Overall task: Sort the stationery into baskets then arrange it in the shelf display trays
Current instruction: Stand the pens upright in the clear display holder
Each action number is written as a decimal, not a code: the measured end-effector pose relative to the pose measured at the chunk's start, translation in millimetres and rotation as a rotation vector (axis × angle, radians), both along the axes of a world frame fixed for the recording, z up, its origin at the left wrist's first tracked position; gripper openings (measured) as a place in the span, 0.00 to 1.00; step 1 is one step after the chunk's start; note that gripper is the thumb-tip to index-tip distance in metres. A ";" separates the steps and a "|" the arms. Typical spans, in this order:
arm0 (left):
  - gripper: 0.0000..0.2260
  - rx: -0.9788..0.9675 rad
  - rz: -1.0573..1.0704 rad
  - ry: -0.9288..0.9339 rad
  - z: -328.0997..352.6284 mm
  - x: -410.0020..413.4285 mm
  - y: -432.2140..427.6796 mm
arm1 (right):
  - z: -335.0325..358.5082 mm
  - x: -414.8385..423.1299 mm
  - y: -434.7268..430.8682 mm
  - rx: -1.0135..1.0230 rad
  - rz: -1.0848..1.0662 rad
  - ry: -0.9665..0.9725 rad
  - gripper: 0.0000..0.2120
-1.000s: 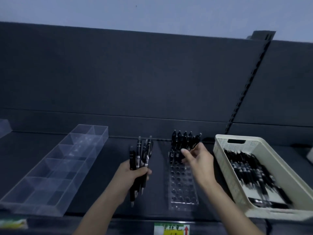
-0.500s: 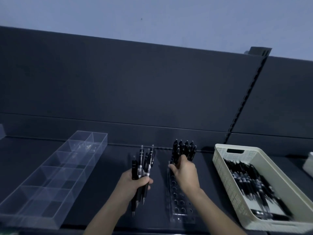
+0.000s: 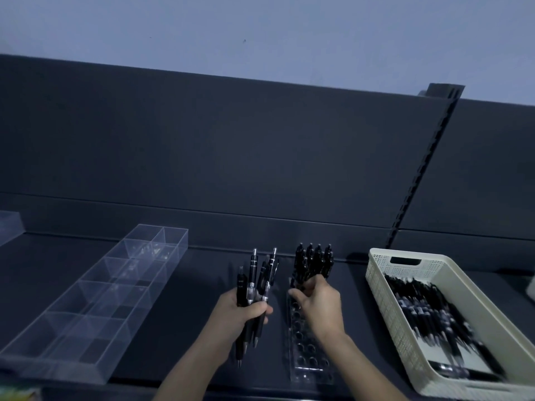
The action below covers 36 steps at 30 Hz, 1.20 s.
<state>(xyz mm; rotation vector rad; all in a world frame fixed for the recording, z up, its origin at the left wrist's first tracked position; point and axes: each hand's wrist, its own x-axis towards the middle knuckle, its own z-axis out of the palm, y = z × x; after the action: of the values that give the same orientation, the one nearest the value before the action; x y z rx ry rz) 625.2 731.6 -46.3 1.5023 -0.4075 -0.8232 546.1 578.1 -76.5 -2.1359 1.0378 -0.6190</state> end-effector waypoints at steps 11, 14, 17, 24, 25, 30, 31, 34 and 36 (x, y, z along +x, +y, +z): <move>0.06 -0.047 -0.085 0.035 8.6 -18.9 -22.6 | 46.6 -20.9 13.3 0.314 0.320 -0.291 0.18; 0.05 -0.035 -0.105 0.030 9.3 -21.5 -25.8 | 43.7 -23.5 6.6 0.374 0.293 -0.326 0.17; 0.05 -0.034 -0.115 0.010 9.9 -23.5 -28.4 | 44.0 -28.3 4.3 0.408 0.317 -0.324 0.17; 0.06 0.032 -0.018 0.015 3.4 -14.0 -21.0 | 45.3 -35.8 -17.7 0.274 0.092 -0.353 0.08; 0.07 0.045 -0.017 0.017 1.8 -11.8 -18.6 | 46.8 -37.4 -22.0 0.184 0.049 -0.310 0.06; 0.08 0.057 -0.028 0.013 -1.6 -12.1 -14.5 | 42.8 -28.5 -21.9 -0.142 0.045 -0.144 0.05; 0.07 0.051 -0.031 0.010 -1.6 -12.5 -14.1 | 39.5 -24.8 -19.5 -0.165 0.061 -0.111 0.05; 0.07 0.048 -0.054 -0.017 -1.8 -10.7 -11.3 | 25.9 -14.7 -17.4 -0.211 0.077 0.004 0.06; 0.08 0.048 -0.068 -0.027 -2.8 -9.4 -9.6 | 17.4 -11.3 -15.3 -0.217 0.088 0.077 0.06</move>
<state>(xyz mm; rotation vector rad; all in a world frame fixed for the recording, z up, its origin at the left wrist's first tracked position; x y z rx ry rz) 615.8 722.0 -49.1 1.5522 -0.4633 -0.8720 534.8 562.8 -59.0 -2.3965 0.9479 -0.6366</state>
